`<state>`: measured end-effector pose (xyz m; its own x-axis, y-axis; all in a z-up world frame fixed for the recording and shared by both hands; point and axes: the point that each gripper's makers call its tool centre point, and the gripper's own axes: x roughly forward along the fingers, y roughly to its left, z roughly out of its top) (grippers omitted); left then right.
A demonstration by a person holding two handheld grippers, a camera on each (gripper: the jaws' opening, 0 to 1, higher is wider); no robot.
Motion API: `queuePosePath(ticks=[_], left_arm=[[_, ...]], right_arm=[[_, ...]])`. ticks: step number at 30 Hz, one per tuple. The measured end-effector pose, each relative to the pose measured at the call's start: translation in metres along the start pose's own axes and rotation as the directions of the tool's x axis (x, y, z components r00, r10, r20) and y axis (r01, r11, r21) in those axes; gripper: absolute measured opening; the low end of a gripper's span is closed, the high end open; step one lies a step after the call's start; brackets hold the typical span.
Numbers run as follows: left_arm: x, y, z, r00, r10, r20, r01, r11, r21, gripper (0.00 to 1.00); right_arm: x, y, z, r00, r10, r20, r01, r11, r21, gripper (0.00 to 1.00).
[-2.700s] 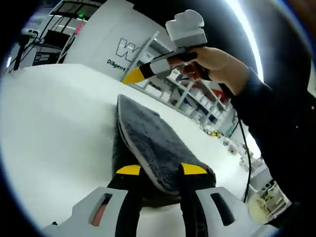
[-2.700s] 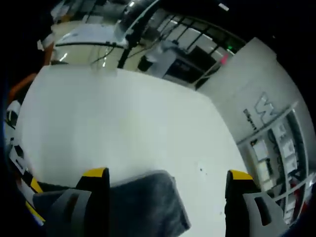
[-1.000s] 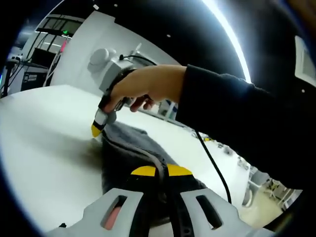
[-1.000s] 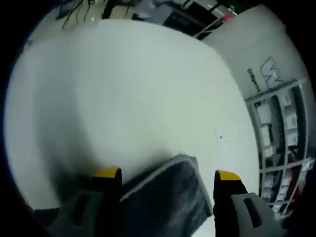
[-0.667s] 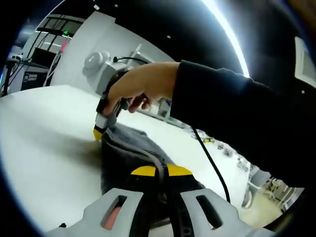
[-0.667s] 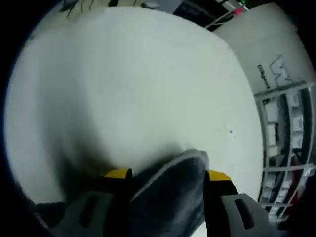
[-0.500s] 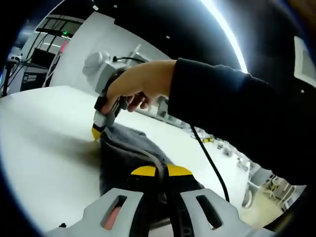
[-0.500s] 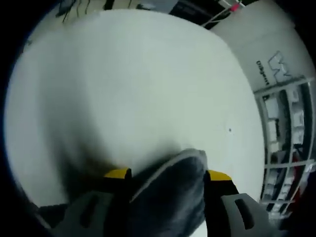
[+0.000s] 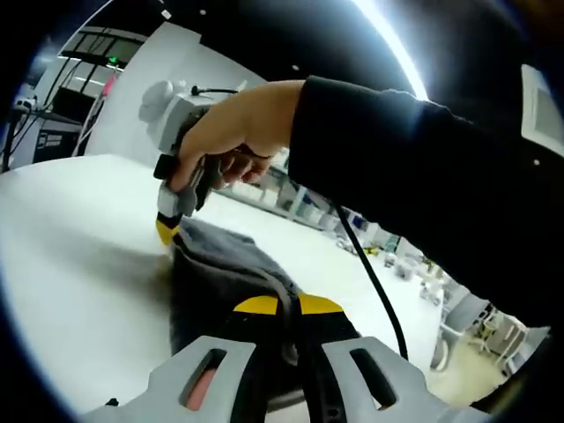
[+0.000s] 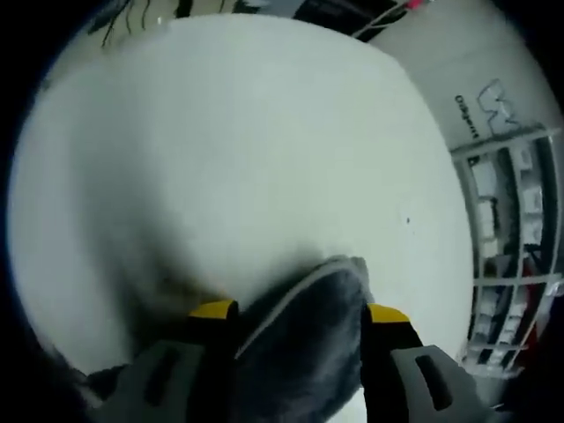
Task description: Open the folded towel by lifting each exposed corner and separating the folded layers until the towel lies flat within the target outline without major curled edges
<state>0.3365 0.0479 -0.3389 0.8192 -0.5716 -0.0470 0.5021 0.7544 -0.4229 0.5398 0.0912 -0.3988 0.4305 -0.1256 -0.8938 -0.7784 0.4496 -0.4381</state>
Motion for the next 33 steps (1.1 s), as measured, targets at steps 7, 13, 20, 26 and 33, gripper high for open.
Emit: queuePosePath(ticks=[7, 13, 20, 26, 33], left_arm=[[-0.001, -0.003, 0.000, 1.000, -0.007, 0.001, 0.007, 1.000, 0.001, 0.04], [-0.001, -0.005, 0.001, 1.000, -0.007, 0.007, 0.007, 1.000, 0.006, 0.04], [0.001, -0.005, -0.001, 1.000, -0.010, 0.000, 0.010, 1.000, 0.004, 0.04], [0.002, -0.007, -0.001, 1.000, -0.015, -0.001, 0.015, 1.000, 0.000, 0.04], [0.004, -0.013, 0.007, 0.999, -0.039, 0.007, 0.039, 0.999, -0.016, 0.03]], right_arm=[[0.007, -0.006, 0.010, 0.998, -0.012, 0.055, 0.010, 1.000, 0.027, 0.34], [0.014, -0.001, 0.005, 0.999, 0.010, 0.052, -0.012, 0.999, 0.044, 0.23], [0.011, -0.004, 0.009, 0.996, 0.005, 0.087, -0.008, 0.999, 0.033, 0.01], [0.008, -0.008, 0.011, 0.994, 0.007, 0.109, -0.010, 1.000, 0.024, 0.00], [-0.004, -0.010, 0.013, 0.988, 0.024, 0.153, -0.026, 1.000, 0.015, 0.00]])
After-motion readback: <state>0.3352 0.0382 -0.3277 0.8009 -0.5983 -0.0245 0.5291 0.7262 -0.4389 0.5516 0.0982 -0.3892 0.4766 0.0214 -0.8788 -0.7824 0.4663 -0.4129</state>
